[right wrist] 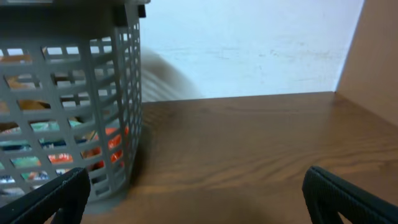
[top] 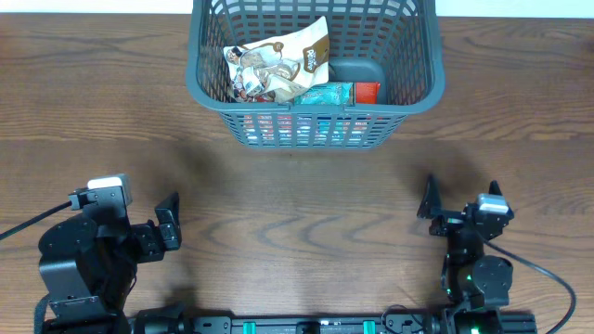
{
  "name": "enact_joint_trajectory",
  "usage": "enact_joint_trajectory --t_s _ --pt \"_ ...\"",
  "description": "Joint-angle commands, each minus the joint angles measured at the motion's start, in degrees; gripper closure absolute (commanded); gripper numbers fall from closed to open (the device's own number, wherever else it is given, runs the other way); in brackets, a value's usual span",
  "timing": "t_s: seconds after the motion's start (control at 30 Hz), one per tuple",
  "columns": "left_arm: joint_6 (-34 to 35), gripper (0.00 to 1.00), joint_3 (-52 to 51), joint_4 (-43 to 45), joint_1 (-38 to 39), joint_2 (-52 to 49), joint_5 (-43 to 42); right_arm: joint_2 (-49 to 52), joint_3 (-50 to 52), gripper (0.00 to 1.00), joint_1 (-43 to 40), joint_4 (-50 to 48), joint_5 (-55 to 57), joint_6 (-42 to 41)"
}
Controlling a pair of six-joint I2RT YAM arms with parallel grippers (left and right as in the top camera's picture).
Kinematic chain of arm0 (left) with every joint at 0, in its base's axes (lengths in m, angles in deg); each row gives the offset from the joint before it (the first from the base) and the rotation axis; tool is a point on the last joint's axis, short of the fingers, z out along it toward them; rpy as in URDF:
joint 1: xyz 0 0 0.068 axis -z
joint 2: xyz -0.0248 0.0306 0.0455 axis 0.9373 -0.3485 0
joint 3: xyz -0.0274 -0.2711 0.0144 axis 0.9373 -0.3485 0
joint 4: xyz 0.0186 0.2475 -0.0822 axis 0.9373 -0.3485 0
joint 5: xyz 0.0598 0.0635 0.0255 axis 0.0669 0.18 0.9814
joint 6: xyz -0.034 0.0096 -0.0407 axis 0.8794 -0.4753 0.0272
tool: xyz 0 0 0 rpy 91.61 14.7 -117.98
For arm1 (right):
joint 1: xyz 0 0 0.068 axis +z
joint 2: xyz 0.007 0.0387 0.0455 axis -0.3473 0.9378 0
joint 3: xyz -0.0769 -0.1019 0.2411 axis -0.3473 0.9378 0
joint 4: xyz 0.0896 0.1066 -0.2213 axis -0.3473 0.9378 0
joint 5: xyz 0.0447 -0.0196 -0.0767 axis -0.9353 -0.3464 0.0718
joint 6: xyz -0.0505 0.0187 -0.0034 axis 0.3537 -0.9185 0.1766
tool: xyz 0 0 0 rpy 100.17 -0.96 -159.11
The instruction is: Pack container
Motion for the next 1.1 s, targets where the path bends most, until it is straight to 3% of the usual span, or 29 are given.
enact_joint_trajectory --t_s 0.0,0.3,1.07 --pt "0.9 0.01 -0.1 0.1 0.0 -0.1 -0.8 -5.5 1.7 0.01 0.5 3.6 0.1 0.3" --pt "0.9 0.01 -0.1 0.1 0.0 -0.1 -0.8 -5.2 1.7 0.01 -0.2 6.4 -11.3 4.2" --pt "0.9 0.01 -0.1 0.1 0.0 -0.1 -0.8 -5.2 1.7 0.01 -0.7 6.4 -10.6 4.1"
